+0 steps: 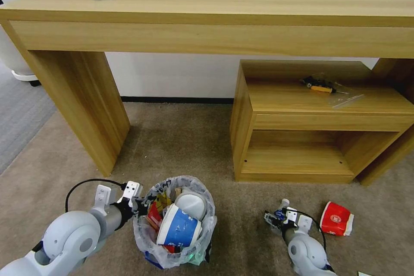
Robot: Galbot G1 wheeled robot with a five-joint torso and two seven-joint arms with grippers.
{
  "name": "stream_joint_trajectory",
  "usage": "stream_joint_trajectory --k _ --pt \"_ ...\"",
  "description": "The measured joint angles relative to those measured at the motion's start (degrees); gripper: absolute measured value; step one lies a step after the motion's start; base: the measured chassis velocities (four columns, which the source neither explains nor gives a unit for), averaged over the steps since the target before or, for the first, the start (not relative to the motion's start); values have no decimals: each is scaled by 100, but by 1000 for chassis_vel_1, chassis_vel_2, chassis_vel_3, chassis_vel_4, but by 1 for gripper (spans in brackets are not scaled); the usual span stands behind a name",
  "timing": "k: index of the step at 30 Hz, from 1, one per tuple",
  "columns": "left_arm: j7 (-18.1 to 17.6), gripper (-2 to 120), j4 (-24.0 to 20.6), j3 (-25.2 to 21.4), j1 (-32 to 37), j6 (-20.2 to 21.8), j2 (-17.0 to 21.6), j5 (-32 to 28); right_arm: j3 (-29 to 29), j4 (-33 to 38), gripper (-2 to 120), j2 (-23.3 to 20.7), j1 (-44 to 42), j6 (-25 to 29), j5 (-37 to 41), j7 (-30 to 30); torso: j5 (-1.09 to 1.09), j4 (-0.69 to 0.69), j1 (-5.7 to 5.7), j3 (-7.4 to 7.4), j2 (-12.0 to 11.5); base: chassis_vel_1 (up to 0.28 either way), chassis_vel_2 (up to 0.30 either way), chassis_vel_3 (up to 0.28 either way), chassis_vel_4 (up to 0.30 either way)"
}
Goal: Pick up the trash bin and place the garbage on the floor into it.
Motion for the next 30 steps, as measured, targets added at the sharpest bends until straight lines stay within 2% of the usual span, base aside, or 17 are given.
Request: stream_joint_trajectory --k 2,5,6,10,15,18,23,27,30 --pt "14 0 0 -6 -8 0 3 0 -25 -14 98 2 43 -52 124 95 0 0 0 0 0 0 0 0 0" --pt "46 0 -1 -18 -38 0 12 0 -129 -93 84 6 166 -100 360 320 1 0 0 0 0 0 0 0 0" --pt "46 0 -1 -18 -38 0 12 0 -129 -93 84 6 166 -100 360 320 1 0 0 0 0 0 0 0 0" --pt "119 0 37 -47 -42 0 20 6 -218 -178 64 -30 235 -29 374 399 0 -1 0 0 0 0 0 0 0" --pt "162 0 59 -66 -51 0 31 15 -244 -203 52 -40 243 56 324 409 0 -1 0 0 0 0 0 0 0" --pt "186 0 89 -71 -74 0 31 19 -298 -256 36 -72 254 135 245 409 0 -1 0 0 0 0 0 0 0" --pt "194 0 98 -71 -81 0 20 27 -368 -277 25 -115 251 238 166 408 0 0 0 -1 0 0 0 0 0" --pt "201 0 78 -80 -78 0 19 29 -373 -83 18 -176 151 327 -2 404 2 0 0 0 0 0 0 0 0" --pt "231 0 63 -102 -64 0 29 36 -279 608 9 -301 -132 374 -290 371 0 -1 0 0 0 0 0 0 0"
